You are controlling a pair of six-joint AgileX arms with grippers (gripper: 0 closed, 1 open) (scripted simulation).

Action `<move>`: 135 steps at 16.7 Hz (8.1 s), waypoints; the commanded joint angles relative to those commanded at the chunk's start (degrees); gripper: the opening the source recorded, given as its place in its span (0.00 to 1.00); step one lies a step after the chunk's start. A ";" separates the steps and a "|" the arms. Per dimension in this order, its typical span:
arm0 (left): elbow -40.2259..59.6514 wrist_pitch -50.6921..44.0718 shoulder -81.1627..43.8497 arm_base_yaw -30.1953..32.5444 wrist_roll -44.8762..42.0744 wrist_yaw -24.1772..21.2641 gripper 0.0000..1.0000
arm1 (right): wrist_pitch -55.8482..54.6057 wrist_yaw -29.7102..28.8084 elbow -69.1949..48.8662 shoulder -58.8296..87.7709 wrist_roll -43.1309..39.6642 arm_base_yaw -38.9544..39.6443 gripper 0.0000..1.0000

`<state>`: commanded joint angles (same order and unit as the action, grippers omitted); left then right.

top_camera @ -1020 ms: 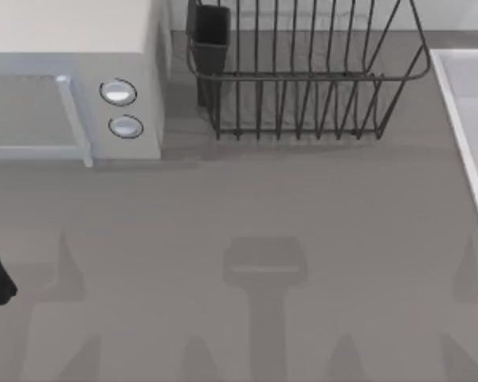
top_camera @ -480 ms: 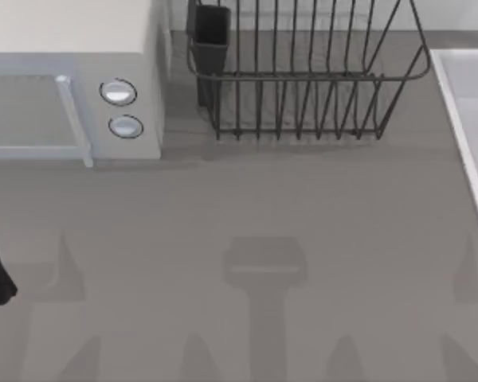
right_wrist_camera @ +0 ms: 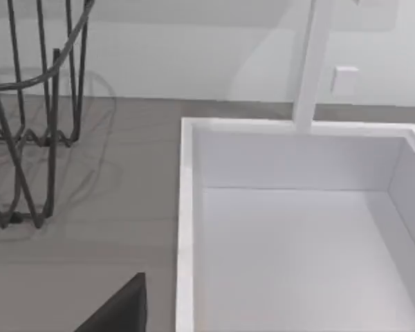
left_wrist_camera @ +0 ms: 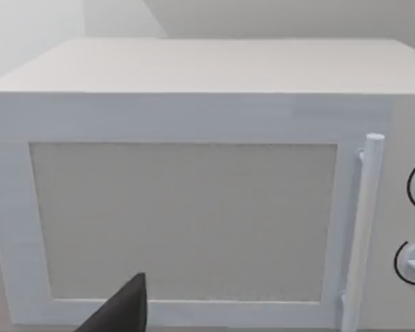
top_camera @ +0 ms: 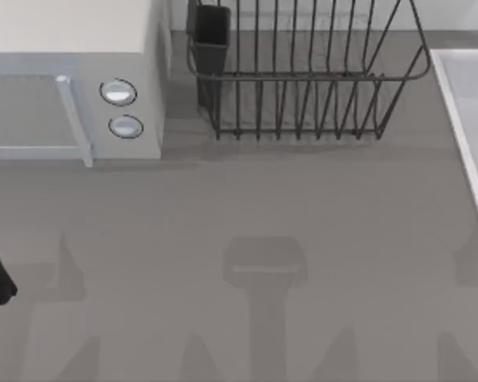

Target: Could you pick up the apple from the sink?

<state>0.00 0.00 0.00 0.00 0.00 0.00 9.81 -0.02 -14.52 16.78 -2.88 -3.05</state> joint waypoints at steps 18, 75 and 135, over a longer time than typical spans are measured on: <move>0.00 0.00 0.00 0.00 0.00 0.00 1.00 | 46.59 -0.09 -69.35 96.27 -13.67 -14.47 1.00; 0.00 0.00 0.00 0.00 0.00 0.00 1.00 | 46.22 0.63 -80.64 110.58 -14.22 -15.55 0.00; 0.00 0.00 0.00 0.00 0.00 0.00 1.00 | 45.14 -0.03 -58.59 91.38 19.77 19.08 0.83</move>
<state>0.00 0.00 0.00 0.00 0.00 0.00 54.95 -0.05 -73.12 108.16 16.89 16.04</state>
